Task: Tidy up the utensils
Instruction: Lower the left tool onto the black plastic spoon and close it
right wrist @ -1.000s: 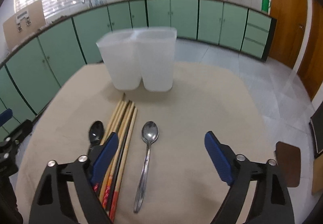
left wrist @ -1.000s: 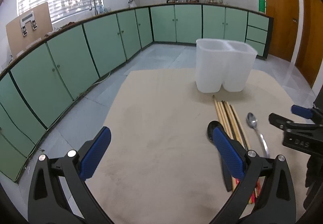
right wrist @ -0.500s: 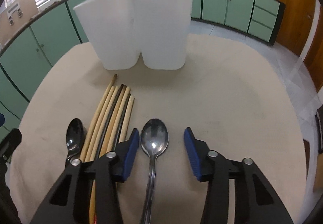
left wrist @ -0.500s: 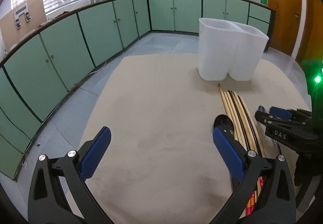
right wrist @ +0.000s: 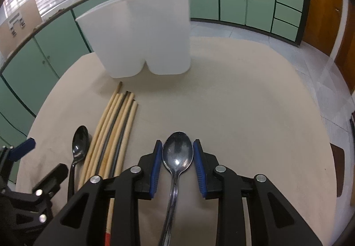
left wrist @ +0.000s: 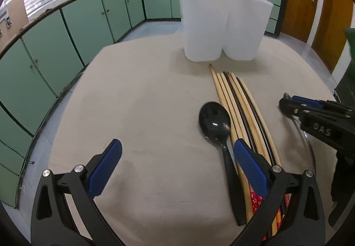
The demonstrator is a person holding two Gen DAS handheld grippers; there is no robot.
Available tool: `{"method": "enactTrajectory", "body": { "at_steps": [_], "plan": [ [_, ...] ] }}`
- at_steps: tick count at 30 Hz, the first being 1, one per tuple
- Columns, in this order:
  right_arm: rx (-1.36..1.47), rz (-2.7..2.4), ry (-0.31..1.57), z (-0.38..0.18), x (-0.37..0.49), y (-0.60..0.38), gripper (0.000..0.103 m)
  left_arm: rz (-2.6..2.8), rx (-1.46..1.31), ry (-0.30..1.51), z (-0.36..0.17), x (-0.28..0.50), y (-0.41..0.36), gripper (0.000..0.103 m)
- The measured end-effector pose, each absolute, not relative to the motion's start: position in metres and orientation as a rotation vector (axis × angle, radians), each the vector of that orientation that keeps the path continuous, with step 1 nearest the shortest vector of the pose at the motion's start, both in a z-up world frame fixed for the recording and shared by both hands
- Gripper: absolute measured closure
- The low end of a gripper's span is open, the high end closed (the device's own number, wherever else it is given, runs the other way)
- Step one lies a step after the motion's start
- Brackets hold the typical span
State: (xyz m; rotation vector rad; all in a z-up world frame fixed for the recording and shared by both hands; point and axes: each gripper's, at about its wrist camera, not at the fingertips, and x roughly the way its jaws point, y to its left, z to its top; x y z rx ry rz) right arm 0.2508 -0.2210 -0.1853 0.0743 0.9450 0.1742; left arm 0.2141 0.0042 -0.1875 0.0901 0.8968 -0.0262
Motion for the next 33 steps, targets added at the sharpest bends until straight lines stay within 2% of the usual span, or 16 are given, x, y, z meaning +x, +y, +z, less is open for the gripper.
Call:
{"method": "enactTrajectory", "body": {
  "at_steps": [10,33],
  "plan": [
    [0.073,0.159,0.934,-0.189,0.248,-0.212,0.075,-0.023,0.087,0.95,-0.205,0.223,0.005,0.005],
    [0.057,0.145,0.921,-0.191,0.249,-0.213,0.075,-0.055,0.097,0.933,-0.199,0.242,0.003,0.005]
  ]
}}
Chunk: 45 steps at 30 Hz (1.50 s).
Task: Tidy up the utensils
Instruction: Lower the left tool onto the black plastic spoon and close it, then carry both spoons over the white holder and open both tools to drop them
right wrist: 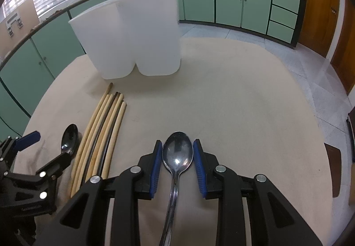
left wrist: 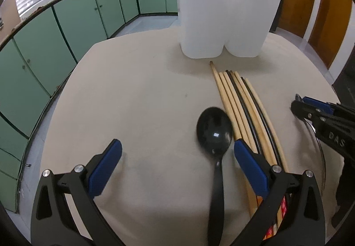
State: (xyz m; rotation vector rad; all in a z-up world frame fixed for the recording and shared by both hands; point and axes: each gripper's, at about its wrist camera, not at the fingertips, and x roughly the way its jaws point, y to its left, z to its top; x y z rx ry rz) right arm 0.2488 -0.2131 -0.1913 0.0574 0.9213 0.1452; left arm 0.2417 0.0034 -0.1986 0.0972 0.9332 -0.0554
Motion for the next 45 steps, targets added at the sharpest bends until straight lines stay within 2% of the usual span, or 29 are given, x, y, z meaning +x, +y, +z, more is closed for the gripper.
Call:
{"method": "enactTrajectory", "body": {
  "at_steps": [22,24,26,27,29,34,40,45],
  "plan": [
    [0.02,0.151,0.948,-0.188,0.259,-0.214,0.074,-0.036,0.037,0.976,-0.204,0.268,0.01,0.006],
    [0.005,0.152,0.949,-0.189,0.26,-0.21,0.074,-0.049,0.034,0.968,-0.204,0.267,0.008,0.019],
    [-0.001,0.152,0.946,-0.188,0.26,-0.208,0.075,-0.074,0.037,0.947,-0.201,0.264,0.004,0.042],
    [0.004,0.153,0.943,-0.188,0.26,-0.207,0.075,-0.093,0.036,0.942,-0.199,0.263,0.003,0.047],
    [0.023,0.155,0.916,-0.186,0.257,-0.207,0.075,-0.116,0.028,0.928,-0.197,0.262,0.0,0.068],
    [0.041,0.17,0.777,-0.164,0.243,-0.21,0.075,-0.159,-0.008,0.858,-0.184,0.253,0.002,0.069],
    [0.131,0.219,0.579,-0.107,0.237,-0.225,0.075,-0.185,-0.041,0.604,-0.127,0.224,0.003,0.069],
    [0.149,0.248,0.438,-0.053,0.249,-0.235,0.075,-0.205,-0.077,0.428,-0.076,0.23,0.003,0.069]
  ]
}}
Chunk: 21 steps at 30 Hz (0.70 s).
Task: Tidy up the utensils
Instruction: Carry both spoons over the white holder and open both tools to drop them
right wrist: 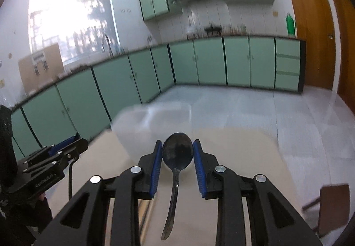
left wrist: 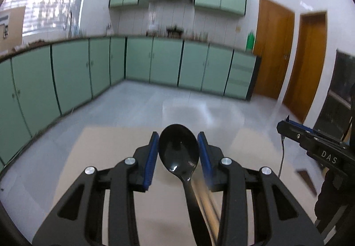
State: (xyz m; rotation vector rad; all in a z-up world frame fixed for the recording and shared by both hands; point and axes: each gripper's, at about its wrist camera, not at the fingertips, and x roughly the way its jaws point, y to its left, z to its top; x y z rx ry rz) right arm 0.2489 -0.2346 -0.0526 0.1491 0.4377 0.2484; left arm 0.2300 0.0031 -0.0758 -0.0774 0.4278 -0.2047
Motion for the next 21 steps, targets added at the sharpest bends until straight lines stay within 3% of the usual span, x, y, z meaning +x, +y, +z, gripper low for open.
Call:
{"method": "enactTrajectory", "body": {
  "at_steps": [9,21],
  "plan": [
    [0.173,0.233,0.298,0.009,0.321,-0.236,0.075,-0.198,-0.057,0.234,-0.02,0.306,-0.04,0.069],
    [0.127,0.143,0.372,-0.029,0.4,-0.218,0.075,-0.119,-0.029,0.288,-0.059,0.392,-0.054,0.069]
  ]
}}
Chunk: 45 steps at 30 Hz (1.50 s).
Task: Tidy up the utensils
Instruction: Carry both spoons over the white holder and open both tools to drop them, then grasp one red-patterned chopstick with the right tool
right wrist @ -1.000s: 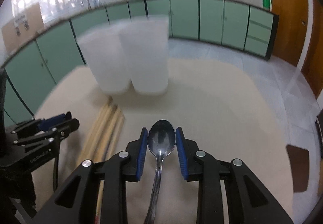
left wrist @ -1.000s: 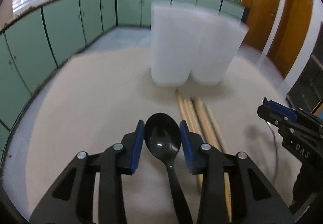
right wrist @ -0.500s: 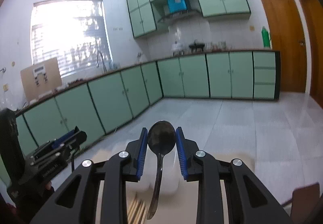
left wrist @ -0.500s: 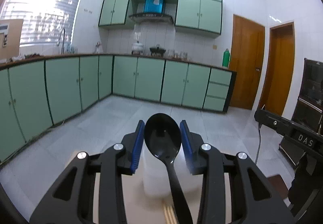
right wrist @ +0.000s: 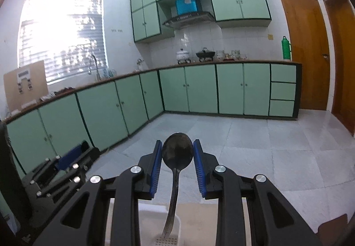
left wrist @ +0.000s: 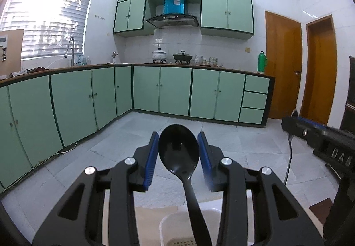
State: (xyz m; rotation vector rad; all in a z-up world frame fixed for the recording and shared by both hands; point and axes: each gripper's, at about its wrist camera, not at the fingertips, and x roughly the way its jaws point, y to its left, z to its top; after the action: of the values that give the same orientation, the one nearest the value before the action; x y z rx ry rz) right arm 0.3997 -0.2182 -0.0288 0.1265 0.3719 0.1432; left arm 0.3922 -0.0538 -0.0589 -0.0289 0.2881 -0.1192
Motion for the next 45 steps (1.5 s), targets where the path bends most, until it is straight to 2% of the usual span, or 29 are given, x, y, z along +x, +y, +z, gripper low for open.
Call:
{"method": "enactTrajectory", "body": {
  "at_steps": [6,7,12,15,17,23,34,45],
  "plan": [
    [0.104,0.173,0.438,-0.048,0.396,-0.211,0.074,-0.138,-0.019,0.332,-0.076,0.382,-0.042,0.067],
    [0.103,0.175,0.44,-0.049,0.393,-0.212,0.074,-0.138,-0.024,0.334,-0.077,0.38,-0.039,0.064],
    [0.114,0.175,0.444,-0.048,0.369,-0.22,0.066,-0.145,-0.043,0.337,-0.075,0.355,-0.028,0.062],
    [0.113,0.169,0.458,-0.049,0.348,-0.222,0.059,-0.149,-0.034,0.346,-0.074,0.327,-0.022,0.052],
    [0.122,0.176,0.473,-0.054,0.328,-0.225,0.051,-0.156,-0.027,0.375,-0.075,0.307,-0.018,0.044],
    [0.154,0.19,0.554,-0.085,0.259,-0.227,0.042,-0.186,-0.053,0.503,-0.097,0.238,-0.005,0.035],
    [0.11,0.153,0.731,-0.153,0.144,-0.207,0.041,-0.101,-0.007,0.751,-0.173,0.138,0.011,0.034],
    [0.054,0.233,0.831,-0.179,0.099,-0.171,0.054,-0.078,0.004,0.835,-0.192,0.11,0.006,0.034]
  ]
}}
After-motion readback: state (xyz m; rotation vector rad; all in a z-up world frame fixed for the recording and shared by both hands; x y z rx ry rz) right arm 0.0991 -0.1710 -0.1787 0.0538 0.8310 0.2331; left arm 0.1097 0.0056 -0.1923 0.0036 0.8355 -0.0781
